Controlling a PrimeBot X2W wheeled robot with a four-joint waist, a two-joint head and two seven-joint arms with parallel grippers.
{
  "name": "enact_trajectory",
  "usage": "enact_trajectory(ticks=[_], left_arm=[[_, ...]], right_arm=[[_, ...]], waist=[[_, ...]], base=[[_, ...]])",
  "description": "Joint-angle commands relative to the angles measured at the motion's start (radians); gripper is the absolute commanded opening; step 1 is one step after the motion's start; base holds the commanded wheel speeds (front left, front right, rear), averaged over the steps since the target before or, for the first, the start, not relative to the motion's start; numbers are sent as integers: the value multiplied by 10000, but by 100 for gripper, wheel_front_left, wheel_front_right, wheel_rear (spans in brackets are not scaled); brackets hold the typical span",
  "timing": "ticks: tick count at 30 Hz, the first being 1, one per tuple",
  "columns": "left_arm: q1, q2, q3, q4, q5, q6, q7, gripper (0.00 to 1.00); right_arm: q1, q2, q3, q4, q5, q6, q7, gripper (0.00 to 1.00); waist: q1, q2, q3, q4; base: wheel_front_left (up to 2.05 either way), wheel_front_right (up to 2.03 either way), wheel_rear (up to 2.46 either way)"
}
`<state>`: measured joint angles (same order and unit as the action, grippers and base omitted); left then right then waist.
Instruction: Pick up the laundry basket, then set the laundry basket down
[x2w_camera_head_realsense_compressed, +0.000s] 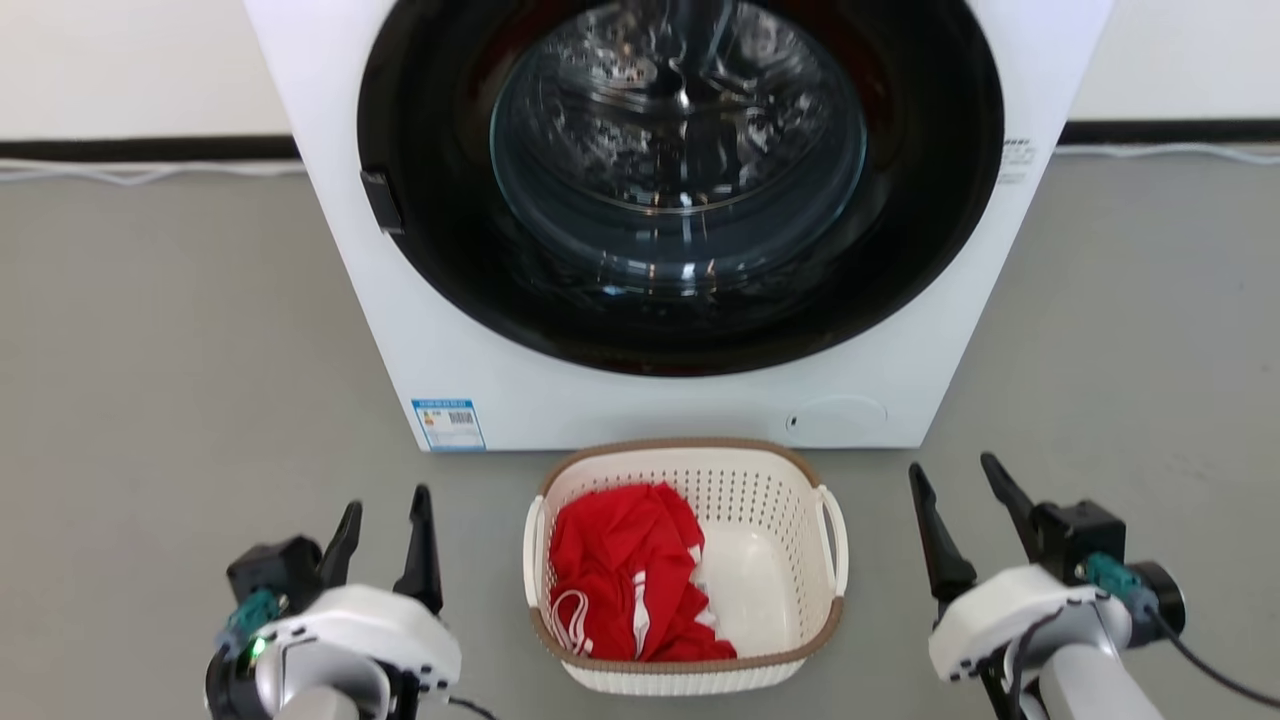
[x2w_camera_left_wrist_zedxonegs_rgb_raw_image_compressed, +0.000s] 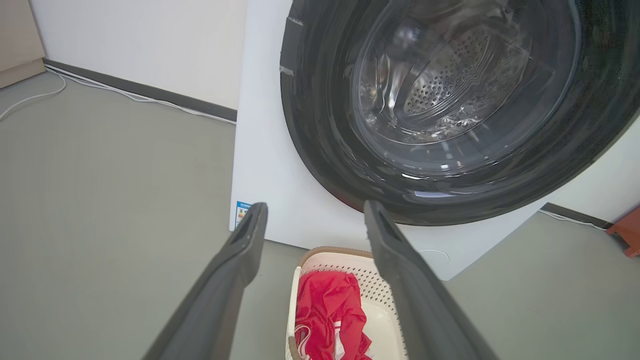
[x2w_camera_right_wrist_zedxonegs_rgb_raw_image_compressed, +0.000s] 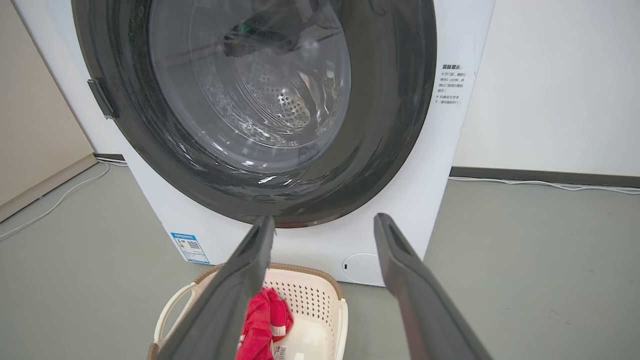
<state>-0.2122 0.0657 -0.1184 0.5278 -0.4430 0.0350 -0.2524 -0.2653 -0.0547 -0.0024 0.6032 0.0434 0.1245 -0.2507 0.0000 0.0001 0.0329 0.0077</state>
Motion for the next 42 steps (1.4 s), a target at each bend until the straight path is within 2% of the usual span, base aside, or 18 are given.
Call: enact_trajectory(ticks=[1, 12, 13, 20, 24, 29, 42], left_arm=[[-120, 141, 345, -287, 76, 29, -93, 100], [754, 158, 731, -920, 17, 111, -93, 100], [931, 23, 420, -604, 24, 74, 4, 0], [1390, -86, 452, -79, -209, 40, 152, 0], [1389, -88, 520, -181, -584, -15, 271, 0], [1384, -91, 589, -298, -1053, -84, 408, 0], [1342, -99, 796, -615, -2364, -278, 802, 0]], right_arm=[[-56, 45, 235, -289, -117, 62, -110, 100], [795, 45, 112, -926, -192, 62, -91, 100], [929, 25, -85, -603, -162, -2, 1, 0], [1419, 72, -125, -107, 136, -8, 165, 0], [1427, 71, -163, -223, 654, -6, 296, 0], [1458, 70, -170, -387, 1298, -3, 408, 0], [1490, 67, -259, -806, 3078, 5, 779, 0]], waist=[[0, -1, -117, -13], [0, -1, -583, 34], [0, -1, -578, 36], [1, -1, -580, 39], [22, -1, -591, 32], [0, -1, -562, 27], [0, -1, -525, 14]], base=[[0, 0, 0], [0, 0, 0], [0, 0, 0], [0, 0, 0], [0, 0, 0], [0, 0, 0], [0, 0, 0]])
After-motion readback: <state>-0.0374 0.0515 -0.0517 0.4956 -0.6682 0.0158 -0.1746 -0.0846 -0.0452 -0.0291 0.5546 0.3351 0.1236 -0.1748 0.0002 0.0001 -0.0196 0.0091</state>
